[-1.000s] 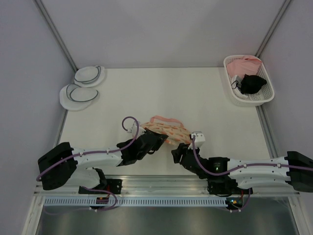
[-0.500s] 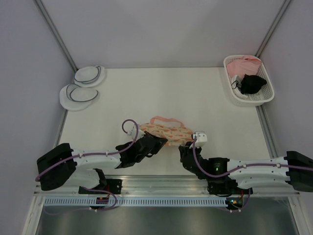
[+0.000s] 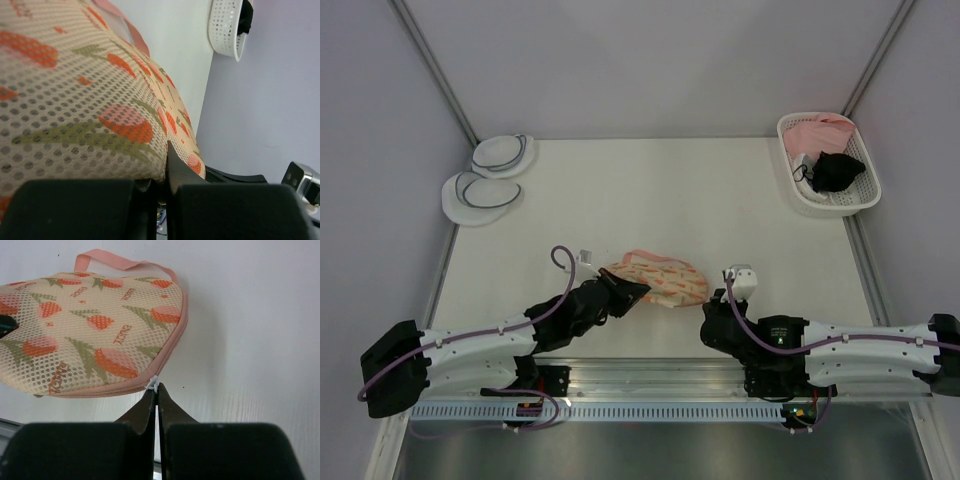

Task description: Unzip the laundry bag and remove the bra

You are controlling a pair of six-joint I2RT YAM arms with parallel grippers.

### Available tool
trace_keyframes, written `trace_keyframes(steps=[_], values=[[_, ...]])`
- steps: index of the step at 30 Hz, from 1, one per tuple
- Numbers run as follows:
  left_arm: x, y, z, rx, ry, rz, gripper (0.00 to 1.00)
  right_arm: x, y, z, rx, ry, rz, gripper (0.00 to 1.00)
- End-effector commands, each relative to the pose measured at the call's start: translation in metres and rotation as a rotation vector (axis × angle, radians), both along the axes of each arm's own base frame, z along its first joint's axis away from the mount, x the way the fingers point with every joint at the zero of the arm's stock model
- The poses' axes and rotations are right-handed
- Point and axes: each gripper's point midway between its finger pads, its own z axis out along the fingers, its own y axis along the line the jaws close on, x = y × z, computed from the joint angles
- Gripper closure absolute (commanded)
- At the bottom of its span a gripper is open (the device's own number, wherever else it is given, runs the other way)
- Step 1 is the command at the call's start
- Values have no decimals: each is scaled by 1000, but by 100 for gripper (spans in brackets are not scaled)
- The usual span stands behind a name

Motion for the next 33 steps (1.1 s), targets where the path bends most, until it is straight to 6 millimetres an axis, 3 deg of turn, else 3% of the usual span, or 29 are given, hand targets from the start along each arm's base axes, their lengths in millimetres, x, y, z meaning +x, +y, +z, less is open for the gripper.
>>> trace_keyframes(steps=[1, 5, 9, 12, 16, 17, 18, 19, 20, 24, 25, 26, 27, 28, 29, 31, 33], values=[[7, 17, -4, 189, -153, -87, 98, 0, -22, 3, -107, -1, -25, 100], [12, 26, -2, 278, -275, -221, 98, -1, -26, -1, -193, 19, -25, 100], [26, 34, -5, 424, -459, -300, 98, -12, 2, -4, -151, 59, 108, 100], [38, 23, 14, 411, -598, -349, 98, -17, 16, -5, -95, 65, 174, 100], [61, -10, 15, 389, -628, -440, 98, -17, 21, -3, -65, 42, 210, 100], [64, -16, 9, 386, -601, -461, 91, -18, 23, -4, -61, 41, 217, 100], [65, -23, 8, 363, -566, -476, 58, -18, 27, -3, -45, 38, 227, 100], [68, -30, 12, 342, -551, -477, 37, -18, 30, -3, -40, 36, 232, 100], [69, -32, 2, 337, -502, -480, 28, -18, 31, -7, -52, 41, 233, 100], [56, -23, -5, 284, -349, -413, 18, -16, 42, -13, -46, 45, 230, 99], [50, -18, -12, 292, -313, -404, 6, -17, 46, -15, -44, 49, 237, 100], [46, -13, -1, 283, -317, -376, 6, -17, 47, -22, -63, 54, 242, 100], [36, -5, -13, 297, -246, -372, 5, -17, 56, -20, -31, 52, 253, 100], [29, -2, -14, 296, -222, -369, 5, -19, 60, -25, -36, 58, 268, 100], [19, -2, -3, 247, -209, -359, 5, -19, 72, -19, 4, 41, 295, 99], [1, 7, -17, 230, -145, -357, 4, -24, 86, -20, 31, 49, 351, 100], [-14, 8, -14, 162, -103, -349, 4, -25, 99, -13, 81, 29, 379, 100]])
